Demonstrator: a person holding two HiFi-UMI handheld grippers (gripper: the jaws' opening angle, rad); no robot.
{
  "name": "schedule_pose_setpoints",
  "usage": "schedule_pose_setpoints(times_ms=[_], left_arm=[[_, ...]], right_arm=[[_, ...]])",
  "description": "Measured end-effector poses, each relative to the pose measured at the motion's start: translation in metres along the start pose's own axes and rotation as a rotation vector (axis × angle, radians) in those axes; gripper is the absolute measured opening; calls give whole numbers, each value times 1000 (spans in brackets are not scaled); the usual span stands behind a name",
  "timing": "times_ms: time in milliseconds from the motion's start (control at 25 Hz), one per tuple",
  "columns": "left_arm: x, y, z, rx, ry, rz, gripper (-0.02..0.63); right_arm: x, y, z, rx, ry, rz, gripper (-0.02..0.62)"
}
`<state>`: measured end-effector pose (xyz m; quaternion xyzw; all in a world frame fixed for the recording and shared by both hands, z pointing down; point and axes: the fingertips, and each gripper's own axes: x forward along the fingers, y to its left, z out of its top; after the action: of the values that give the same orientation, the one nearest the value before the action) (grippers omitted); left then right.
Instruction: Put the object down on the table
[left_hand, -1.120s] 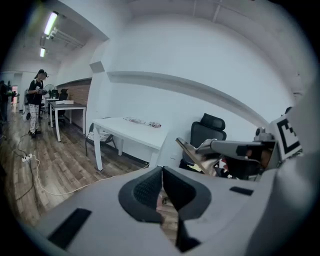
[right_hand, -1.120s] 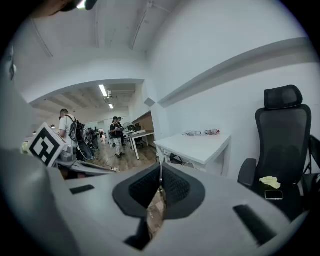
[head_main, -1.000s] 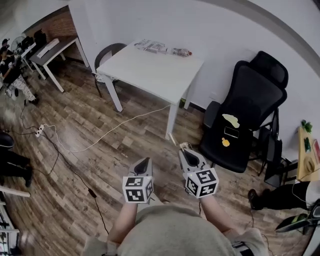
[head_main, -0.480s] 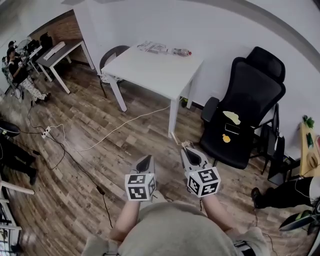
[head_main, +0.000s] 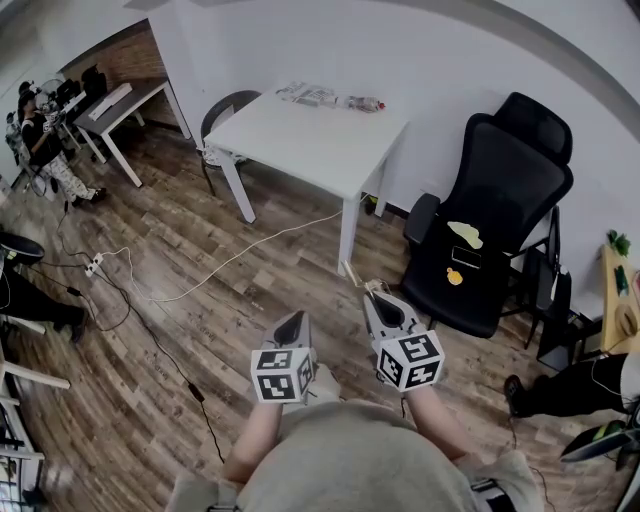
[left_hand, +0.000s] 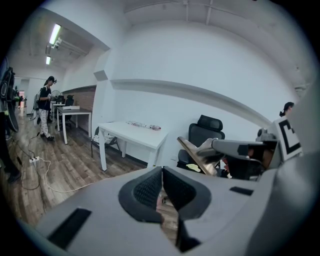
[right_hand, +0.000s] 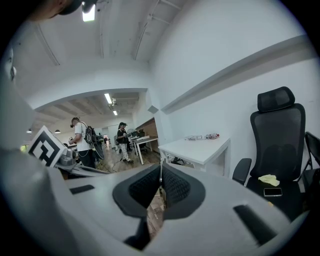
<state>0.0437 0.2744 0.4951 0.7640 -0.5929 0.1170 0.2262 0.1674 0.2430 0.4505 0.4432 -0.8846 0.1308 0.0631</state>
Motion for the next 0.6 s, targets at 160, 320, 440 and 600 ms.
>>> schedule_pose_setpoints(times_ms=[160, 320, 440, 600], left_arm=[[11, 4, 4, 0, -1, 5, 11], [28, 12, 10, 1, 3, -2, 11], [43, 21, 18, 0, 8, -4, 11], [66, 39, 32, -4, 9, -4, 11]], right_arm=[[10, -5, 4, -3, -4, 2, 9], [28, -14, 8, 1, -5, -3, 9], [46, -20, 13, 5, -4, -6, 9], [75, -27, 20, 7, -6, -7, 9]])
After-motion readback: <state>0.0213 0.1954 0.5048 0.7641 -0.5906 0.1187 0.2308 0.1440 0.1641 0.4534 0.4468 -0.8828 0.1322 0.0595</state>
